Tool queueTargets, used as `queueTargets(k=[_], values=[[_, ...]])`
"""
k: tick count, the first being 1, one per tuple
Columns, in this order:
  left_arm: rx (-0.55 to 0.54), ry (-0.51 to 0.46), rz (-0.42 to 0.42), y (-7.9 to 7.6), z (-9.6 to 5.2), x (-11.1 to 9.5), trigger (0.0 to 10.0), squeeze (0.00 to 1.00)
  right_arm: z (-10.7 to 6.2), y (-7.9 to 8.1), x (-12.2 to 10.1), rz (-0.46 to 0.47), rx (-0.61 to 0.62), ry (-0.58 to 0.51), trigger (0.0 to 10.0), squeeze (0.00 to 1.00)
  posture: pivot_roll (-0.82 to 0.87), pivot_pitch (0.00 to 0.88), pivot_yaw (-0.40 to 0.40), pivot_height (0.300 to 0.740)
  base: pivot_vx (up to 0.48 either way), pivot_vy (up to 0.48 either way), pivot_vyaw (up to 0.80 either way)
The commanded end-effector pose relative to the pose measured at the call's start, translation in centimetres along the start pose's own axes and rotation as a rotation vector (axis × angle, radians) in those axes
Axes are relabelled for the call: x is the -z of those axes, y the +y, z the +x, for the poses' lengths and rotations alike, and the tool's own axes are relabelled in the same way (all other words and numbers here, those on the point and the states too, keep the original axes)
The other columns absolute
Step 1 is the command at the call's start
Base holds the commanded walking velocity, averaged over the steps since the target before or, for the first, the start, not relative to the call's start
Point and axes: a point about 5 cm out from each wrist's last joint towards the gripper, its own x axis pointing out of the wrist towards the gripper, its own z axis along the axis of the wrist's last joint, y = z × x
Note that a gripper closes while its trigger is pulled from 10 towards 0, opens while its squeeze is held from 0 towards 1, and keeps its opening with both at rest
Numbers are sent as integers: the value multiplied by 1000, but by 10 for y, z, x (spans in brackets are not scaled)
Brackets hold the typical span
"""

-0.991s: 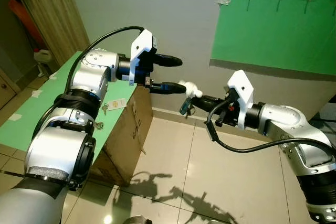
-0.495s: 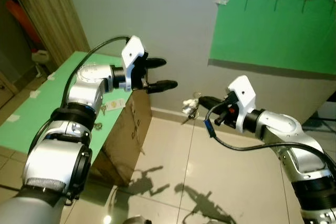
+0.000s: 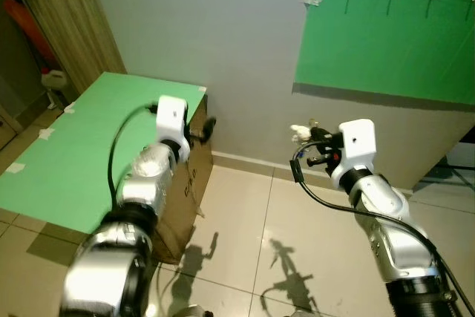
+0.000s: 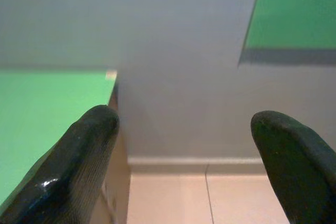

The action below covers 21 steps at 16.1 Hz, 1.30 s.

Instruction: Hang keys on a hook

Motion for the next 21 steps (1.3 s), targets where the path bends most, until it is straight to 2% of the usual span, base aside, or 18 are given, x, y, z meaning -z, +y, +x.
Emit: queueTargets(k=[1, 4, 5, 6, 8, 10, 11, 13, 15, 17, 18, 21], values=[[-56, -43, -1, -3, -1, -5, 10000, 0, -6, -6, 2, -3, 81, -43, 0, 0, -156, 0, 48, 740, 0, 0, 0], [-100, -90, 9, -11, -17, 7, 10000, 0, -23, -17, 19, 23, 212, -59, 0, 0, -149, 0, 41, 740, 0, 0, 0], [-117, -153, 59, -6, -33, 8, 10000, 0, -43, -25, 30, 75, 289, -52, 0, 0, -144, 0, 38, 740, 0, 0, 0], [-115, -163, 68, -5, -36, 8, 10000, 0, -46, -26, 31, 80, 297, -49, 0, 0, -144, 0, 38, 740, 0, 0, 0], [-145, -142, 80, 4, -54, 19, 10000, 0, -72, -25, 51, 62, 289, 10, 0, 0, -147, 0, 31, 740, 0, 0, 0], [-128, -102, 98, 1, -66, 27, 10000, 0, -87, -23, 64, 59, 277, 50, 0, 0, -153, 0, 28, 740, 0, 0, 0], [-100, -95, 87, -5, -68, 28, 10000, 0, -87, -20, 67, 58, 252, 63, 0, 0, -152, 0, 29, 740, 0, 0, 0], [-68, -120, 85, -13, -62, 21, 10000, 0, -80, -17, 67, 61, 217, 60, 0, 0, -155, 0, 32, 740, 0, 0, 0], [-39, -130, 63, -16, -55, 12, 10000, 0, -67, -12, 64, 57, 188, 34, 0, 0, -156, 0, 37, 740, 133, 0, 0], [-30, -138, 72, -16, -52, 8, 10000, 0, -61, -9, 62, 53, 174, 21, 0, 0, -154, 0, 39, 740, 377, 296, 0], [-21, -141, 75, -18, -47, 3, 10000, 0, -52, -5, 60, 55, 158, 20, 0, 0, -158, 0, 42, 740, 375, 300, 0], [-2, -144, 77, -22, -41, -1, 10000, 0, -48, -6, 59, 50, 156, 17, 0, 0, -160, 0, 43, 740, 377, 295, -800]])
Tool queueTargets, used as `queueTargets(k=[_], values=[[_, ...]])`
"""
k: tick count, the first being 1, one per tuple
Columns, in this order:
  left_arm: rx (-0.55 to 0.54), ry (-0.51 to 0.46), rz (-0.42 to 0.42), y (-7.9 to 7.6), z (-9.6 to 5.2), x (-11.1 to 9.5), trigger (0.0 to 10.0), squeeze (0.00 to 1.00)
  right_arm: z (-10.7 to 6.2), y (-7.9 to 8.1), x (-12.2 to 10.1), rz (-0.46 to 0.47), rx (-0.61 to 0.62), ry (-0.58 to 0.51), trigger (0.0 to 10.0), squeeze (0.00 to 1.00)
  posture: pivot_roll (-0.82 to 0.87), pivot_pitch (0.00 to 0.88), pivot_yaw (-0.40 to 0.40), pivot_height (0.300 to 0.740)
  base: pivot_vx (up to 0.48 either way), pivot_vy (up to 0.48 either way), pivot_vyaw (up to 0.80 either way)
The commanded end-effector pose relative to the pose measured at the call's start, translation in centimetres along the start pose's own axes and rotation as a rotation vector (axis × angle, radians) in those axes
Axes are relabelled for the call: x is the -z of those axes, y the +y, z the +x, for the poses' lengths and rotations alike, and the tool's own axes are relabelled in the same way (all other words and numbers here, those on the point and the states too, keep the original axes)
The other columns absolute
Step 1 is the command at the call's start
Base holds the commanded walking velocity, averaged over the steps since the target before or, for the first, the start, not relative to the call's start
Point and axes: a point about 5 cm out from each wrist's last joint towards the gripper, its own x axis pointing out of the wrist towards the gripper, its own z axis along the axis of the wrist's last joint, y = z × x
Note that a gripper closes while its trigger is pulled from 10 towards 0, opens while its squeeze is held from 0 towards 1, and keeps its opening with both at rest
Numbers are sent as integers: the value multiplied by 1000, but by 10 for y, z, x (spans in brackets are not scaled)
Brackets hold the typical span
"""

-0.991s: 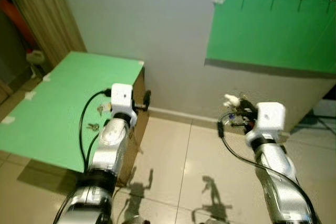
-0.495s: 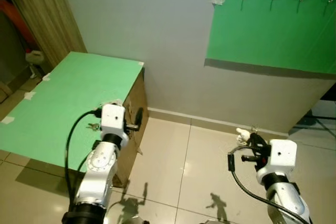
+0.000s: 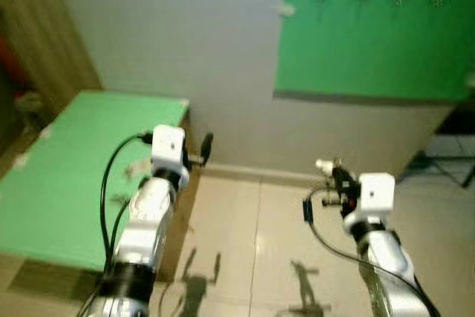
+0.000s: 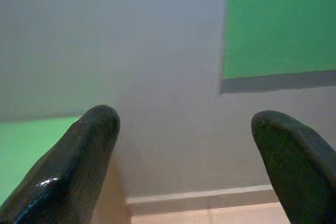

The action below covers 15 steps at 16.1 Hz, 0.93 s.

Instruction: Hang keys on a hook

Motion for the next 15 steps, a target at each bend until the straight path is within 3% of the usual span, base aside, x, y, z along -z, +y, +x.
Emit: queueTargets(k=[1, 3, 9, 12, 14, 15], values=[[37, 8, 2, -6, 5, -2, 10000, 0, 3, -1, 0, -2, 5, -4, 0, 0, -162, 0, 44, 740, 375, 300, -800], [53, 11, -1, -8, 6, -1, 10000, 0, 4, 3, 0, -4, 2, -3, 0, 0, -162, 0, 44, 740, 379, 296, -800], [76, 5, 13, -13, 10, -2, 10000, 0, 8, 4, -1, -12, -9, -5, 0, 0, -165, 0, 49, 740, 380, 293, 0], [97, 7, 22, -17, 11, -1, 10000, 0, 9, 7, -1, -9, -21, -9, 0, 0, -164, 0, 51, 740, 460, 0, 0], [90, 45, 87, -19, 14, 3, 10000, 0, 8, 8, 0, -10, -27, -6, 0, 0, -164, 0, 53, 740, 165, 0, 0], [131, 37, 49, -23, 14, 2, 10000, 0, 8, 7, 1, -11, -29, -4, 0, 0, -164, 0, 52, 740, 0, 0, 0]])
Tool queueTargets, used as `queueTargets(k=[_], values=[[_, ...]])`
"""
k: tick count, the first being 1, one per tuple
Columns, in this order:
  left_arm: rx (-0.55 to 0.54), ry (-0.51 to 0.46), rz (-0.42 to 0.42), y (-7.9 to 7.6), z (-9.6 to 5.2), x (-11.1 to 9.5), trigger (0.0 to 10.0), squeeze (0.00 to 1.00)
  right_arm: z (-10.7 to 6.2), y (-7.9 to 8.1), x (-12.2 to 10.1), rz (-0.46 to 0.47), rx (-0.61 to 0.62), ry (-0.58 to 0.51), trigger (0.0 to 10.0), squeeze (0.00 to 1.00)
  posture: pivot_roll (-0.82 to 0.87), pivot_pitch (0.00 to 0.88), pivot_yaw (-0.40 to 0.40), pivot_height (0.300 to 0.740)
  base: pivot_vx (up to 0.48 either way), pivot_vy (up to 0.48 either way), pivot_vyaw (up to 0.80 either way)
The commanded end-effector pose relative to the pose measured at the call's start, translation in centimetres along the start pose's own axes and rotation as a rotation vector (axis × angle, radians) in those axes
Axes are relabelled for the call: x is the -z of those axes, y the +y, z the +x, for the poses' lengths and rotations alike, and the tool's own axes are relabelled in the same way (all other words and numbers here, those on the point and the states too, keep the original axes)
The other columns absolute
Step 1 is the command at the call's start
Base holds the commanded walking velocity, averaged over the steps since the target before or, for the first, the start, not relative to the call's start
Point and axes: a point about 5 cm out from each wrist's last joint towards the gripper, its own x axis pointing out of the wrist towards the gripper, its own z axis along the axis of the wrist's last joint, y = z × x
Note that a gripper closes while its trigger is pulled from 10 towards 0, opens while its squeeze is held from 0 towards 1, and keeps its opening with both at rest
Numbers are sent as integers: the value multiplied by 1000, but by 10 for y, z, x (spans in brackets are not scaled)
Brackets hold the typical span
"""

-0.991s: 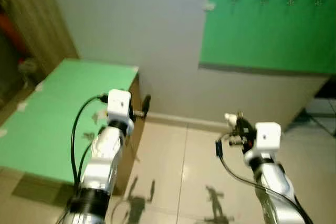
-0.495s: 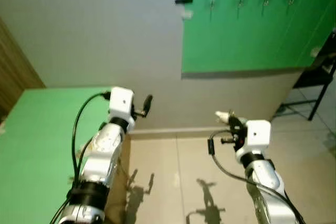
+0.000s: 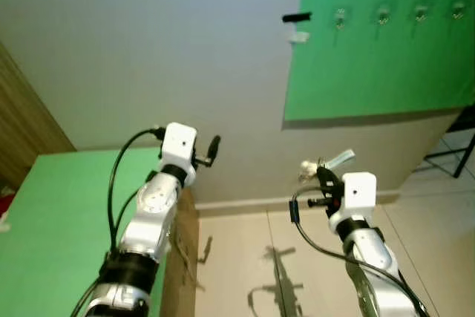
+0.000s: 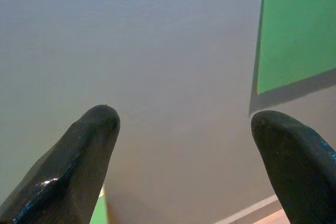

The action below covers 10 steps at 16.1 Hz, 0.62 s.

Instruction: Hang keys on a hook

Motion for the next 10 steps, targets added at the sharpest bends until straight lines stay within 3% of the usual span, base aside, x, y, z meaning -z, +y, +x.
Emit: queueTargets(k=[1, 10], values=[[42, -23, 17, -10, 4, -5, 10000, 0, -1, -9, -3, -18, 20, -12, 0, 0, -164, 0, 52, 740, 0, 0, 0], [63, -28, 9, -15, 10, -6, 10000, 0, 7, -9, -3, -30, -2, -4, 0, 0, -165, 0, 50, 740, 258, -383, 0]])
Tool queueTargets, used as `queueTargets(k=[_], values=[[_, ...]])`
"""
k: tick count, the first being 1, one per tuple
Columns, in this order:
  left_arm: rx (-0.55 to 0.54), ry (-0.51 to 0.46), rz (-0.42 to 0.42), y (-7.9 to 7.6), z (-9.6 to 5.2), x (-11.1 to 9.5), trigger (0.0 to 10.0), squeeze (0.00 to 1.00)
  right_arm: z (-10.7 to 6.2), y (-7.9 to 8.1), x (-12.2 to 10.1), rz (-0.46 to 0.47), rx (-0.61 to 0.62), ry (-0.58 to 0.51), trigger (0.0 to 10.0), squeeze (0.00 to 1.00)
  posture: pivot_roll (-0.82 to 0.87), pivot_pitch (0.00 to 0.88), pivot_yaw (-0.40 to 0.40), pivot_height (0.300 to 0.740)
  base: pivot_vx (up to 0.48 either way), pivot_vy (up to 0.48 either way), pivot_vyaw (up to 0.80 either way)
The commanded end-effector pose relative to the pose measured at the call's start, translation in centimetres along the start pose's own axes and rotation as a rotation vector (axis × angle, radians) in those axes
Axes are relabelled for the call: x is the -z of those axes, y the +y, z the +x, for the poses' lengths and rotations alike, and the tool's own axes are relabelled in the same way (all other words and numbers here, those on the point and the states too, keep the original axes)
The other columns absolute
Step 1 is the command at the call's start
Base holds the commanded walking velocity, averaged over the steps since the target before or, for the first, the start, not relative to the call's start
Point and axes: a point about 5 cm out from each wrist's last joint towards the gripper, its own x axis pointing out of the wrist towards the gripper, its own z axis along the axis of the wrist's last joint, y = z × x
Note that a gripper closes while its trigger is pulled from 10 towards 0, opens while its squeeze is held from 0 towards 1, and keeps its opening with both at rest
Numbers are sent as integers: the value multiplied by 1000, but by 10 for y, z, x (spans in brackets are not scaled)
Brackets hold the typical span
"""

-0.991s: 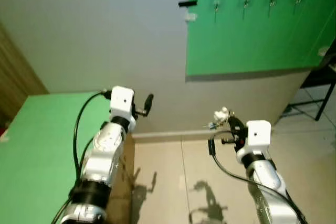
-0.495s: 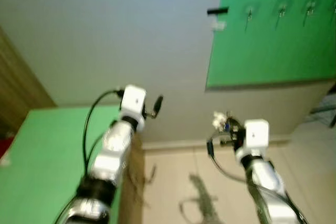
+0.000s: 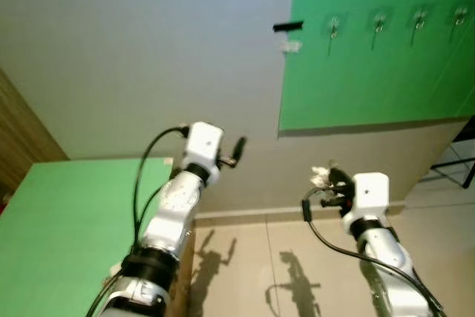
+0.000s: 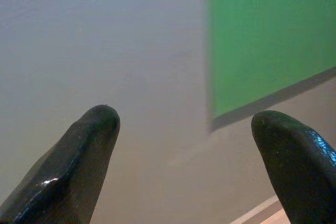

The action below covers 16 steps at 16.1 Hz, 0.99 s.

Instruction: Hang keys on a hook

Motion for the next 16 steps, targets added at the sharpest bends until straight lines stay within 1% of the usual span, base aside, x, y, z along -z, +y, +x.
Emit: queueTargets(k=[1, 5, 11, 13, 16], values=[[-39, 6, 19, 15, -2, 1, 10000, 0, 6, 10, -7, 4, -30, -29, 0, 0, -165, 0, 49, 740, 311, -360, 0], [-60, 10, 11, 19, -3, 3, 10000, 0, 7, 11, -7, -4, -46, -29, 0, 0, -164, 0, 45, 740, 310, -362, 0], [-84, 13, 1, 20, -2, 4, 10000, 0, 8, 12, -9, -6, -59, -31, 0, 0, -167, 0, 47, 740, 334, -340, 0], [-106, 29, -20, 22, -2, 7, 10000, 0, 7, 13, -8, -6, -66, -25, 0, 0, -165, 0, 45, 740, 0, 0, 0], [-116, 36, -11, 23, -2, 7, 10000, 0, 8, 15, -8, -5, -76, -22, 0, 0, -162, 0, 44, 740, 0, 0, 0]])
